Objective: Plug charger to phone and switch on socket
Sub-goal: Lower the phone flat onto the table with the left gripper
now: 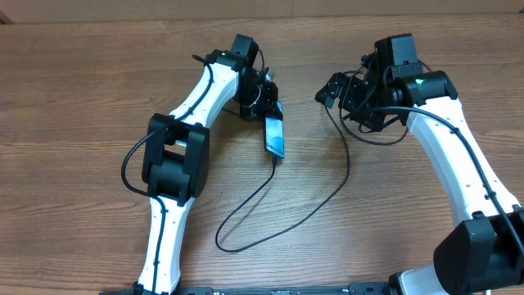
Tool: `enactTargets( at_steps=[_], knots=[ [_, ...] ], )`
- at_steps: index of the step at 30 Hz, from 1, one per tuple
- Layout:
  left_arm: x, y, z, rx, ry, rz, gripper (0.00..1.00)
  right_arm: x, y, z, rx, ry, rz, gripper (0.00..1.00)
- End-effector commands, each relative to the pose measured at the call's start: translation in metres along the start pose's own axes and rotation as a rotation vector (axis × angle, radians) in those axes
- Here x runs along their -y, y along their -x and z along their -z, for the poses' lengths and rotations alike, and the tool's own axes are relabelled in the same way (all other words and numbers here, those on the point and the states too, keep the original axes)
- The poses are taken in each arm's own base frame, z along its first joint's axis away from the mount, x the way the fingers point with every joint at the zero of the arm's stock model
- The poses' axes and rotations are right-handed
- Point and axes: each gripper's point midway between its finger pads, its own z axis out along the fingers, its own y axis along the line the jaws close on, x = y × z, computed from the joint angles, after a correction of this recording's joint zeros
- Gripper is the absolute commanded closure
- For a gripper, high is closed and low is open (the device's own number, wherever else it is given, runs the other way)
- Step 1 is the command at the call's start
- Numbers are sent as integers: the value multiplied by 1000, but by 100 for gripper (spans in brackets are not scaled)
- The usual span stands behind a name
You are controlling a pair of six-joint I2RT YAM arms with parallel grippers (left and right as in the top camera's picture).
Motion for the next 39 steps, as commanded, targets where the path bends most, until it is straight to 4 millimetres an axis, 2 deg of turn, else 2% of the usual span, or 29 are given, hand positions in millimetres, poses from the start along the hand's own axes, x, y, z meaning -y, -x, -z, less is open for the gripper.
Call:
enactTargets(
  at_steps=[1, 8, 39],
  knots=[
    [4, -3, -5, 13, 41, 34, 96, -5, 4, 11, 35, 5, 21, 0],
    [12, -4, -11, 16, 35, 11, 96, -2, 2, 11, 29, -7, 17, 0],
    [1, -2, -14, 53, 122, 24, 96, 2, 1, 11, 26, -27, 32, 0]
  ],
)
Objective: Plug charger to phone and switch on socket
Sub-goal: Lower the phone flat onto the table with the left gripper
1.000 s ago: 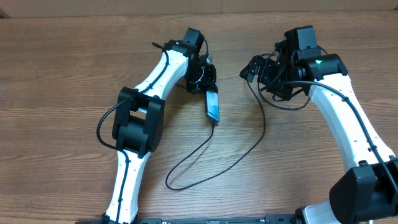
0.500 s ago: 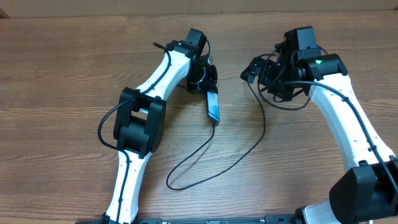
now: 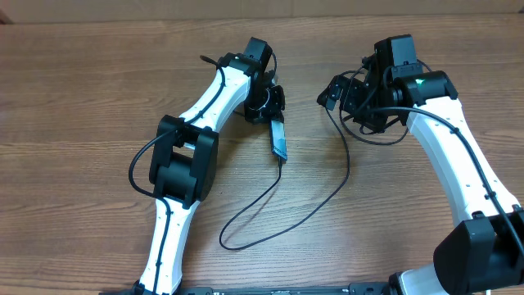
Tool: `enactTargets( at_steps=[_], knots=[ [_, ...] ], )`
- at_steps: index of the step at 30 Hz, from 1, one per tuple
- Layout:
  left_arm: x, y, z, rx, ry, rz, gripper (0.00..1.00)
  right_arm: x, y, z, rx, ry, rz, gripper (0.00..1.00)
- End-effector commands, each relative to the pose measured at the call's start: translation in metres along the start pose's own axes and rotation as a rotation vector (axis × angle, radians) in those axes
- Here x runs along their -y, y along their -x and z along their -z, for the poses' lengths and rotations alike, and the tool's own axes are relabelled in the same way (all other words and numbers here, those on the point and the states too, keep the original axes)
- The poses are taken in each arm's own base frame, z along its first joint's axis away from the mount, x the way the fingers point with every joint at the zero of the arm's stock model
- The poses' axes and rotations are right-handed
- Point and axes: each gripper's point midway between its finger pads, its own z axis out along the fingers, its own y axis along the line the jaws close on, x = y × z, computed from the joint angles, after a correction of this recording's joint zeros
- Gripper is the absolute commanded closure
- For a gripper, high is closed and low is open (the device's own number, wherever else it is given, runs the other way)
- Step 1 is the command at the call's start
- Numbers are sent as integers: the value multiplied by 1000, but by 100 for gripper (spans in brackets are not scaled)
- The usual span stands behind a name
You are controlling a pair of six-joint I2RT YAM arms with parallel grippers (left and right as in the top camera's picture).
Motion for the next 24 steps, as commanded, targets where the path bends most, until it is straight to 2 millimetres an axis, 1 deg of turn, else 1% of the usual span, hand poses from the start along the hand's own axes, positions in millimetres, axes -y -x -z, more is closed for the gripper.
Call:
enactTargets(
  at_steps=[1, 8, 19, 24],
  knots=[
    [5, -5, -3, -9, 0, 3, 95, -4, 3, 11, 31, 6, 17, 0],
    [-7, -12, -16, -28, 11, 15, 96, -5, 3, 11, 33, 7, 18, 0],
    [-7, -12, -15, -29, 13, 17, 96, -5, 4, 11, 35, 8, 22, 0],
    [-8, -13, -15, -31, 14, 19, 89, -5, 4, 11, 36, 10, 22, 0]
  ],
)
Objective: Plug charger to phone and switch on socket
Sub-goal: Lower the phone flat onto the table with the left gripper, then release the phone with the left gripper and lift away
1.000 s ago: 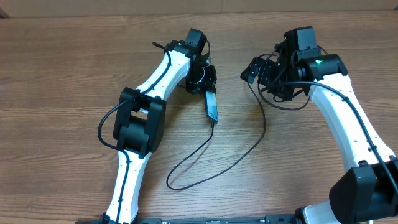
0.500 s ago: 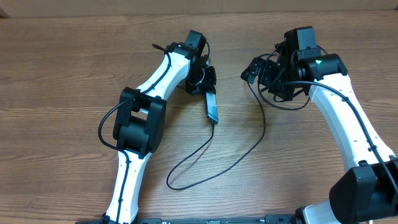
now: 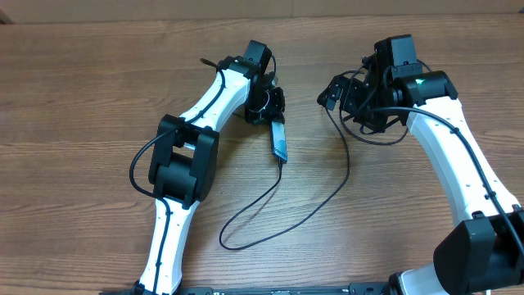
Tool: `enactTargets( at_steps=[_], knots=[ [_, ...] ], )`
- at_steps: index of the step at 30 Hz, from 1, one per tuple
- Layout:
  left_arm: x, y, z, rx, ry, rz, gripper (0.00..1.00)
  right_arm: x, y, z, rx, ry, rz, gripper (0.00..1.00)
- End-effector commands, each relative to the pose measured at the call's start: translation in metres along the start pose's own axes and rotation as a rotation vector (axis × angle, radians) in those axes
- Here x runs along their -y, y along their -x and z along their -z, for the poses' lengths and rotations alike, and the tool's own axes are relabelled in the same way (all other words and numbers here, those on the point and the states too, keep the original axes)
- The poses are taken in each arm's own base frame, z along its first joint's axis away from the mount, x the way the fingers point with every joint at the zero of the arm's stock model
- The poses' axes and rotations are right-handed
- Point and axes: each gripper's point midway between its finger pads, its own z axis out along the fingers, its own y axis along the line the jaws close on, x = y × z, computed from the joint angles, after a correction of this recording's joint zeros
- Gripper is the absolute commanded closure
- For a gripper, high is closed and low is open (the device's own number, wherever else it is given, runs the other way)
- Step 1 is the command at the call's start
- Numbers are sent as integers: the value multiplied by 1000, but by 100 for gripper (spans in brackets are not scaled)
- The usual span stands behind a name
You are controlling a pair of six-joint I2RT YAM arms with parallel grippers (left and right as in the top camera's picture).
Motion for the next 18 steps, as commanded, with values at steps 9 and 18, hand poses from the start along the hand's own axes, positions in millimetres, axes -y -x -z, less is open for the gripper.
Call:
enactTargets(
  at_steps=[9, 18],
  knots=[
    [-7, -14, -7, -38, 37, 27, 86, -6, 4, 11, 35, 14, 19, 0],
    [-7, -15, -7, -40, 39, 29, 82, -6, 4, 11, 35, 14, 18, 0]
  ],
)
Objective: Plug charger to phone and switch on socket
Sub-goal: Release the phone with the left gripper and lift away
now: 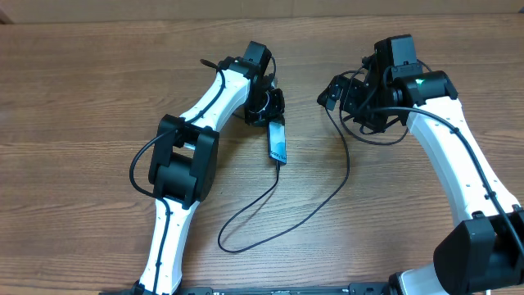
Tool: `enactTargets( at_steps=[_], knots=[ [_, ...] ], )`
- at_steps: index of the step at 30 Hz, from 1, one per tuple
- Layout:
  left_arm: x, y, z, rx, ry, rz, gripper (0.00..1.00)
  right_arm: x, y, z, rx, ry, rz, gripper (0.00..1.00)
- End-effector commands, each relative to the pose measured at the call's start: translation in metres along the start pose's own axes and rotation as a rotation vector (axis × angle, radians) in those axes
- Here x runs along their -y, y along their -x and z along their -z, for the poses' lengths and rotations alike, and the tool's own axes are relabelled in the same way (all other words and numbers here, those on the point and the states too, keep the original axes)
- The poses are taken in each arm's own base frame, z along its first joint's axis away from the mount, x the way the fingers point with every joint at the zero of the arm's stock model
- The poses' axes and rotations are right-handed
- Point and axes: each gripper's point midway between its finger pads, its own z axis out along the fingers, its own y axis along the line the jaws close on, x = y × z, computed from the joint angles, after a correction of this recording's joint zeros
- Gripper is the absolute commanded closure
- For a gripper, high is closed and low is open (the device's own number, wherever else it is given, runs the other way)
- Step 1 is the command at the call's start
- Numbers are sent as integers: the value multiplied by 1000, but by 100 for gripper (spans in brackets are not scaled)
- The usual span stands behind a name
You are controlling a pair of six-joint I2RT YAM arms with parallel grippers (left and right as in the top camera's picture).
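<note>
The phone (277, 142) lies on the table with its blue screen up, nearly lengthwise toward me. A black charger cable (270, 192) is plugged into its near end, loops down to the front, then climbs right to a dark block (328, 92). My left gripper (271, 112) sits at the phone's far end and looks shut on that edge. My right gripper (336, 88) is at the dark block where the cable ends; its fingers are dark against it, so their state is unclear.
The wooden table (90, 90) carries nothing else. The cable's loop (225, 242) lies between the two arms, near the front. The right arm's own wiring hangs around its wrist (372, 106).
The phone's near end has swung slightly left, so it lies straighter. The cable loop has shifted a little with it. The right arm has not moved.
First the left gripper held the phone's far end further left, with the cable plugged in. Then gripper and phone stood a little to the right, the phone slanted. It stayed so, and now the phone lies straighter. The right arm kept still throughout.
</note>
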Motion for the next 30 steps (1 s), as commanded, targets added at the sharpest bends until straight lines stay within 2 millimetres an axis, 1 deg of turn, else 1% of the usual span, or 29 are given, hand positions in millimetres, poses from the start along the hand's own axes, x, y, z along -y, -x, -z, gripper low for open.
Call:
enactTargets(
  at_steps=[1, 10, 20, 30],
  knots=[
    [-6, -10, -7, -24, 34, 17, 81, -6, 4, 11, 35, 13, 18, 0],
    [-7, -12, -7, -29, 39, 21, 78, -6, 4, 11, 35, 13, 18, 0],
    [-8, -13, -7, -35, 44, 25, 78, -6, 4, 11, 34, 14, 18, 0],
    [-8, -14, -6, -40, 47, 27, 75, -6, 4, 11, 34, 13, 17, 0]
  ],
)
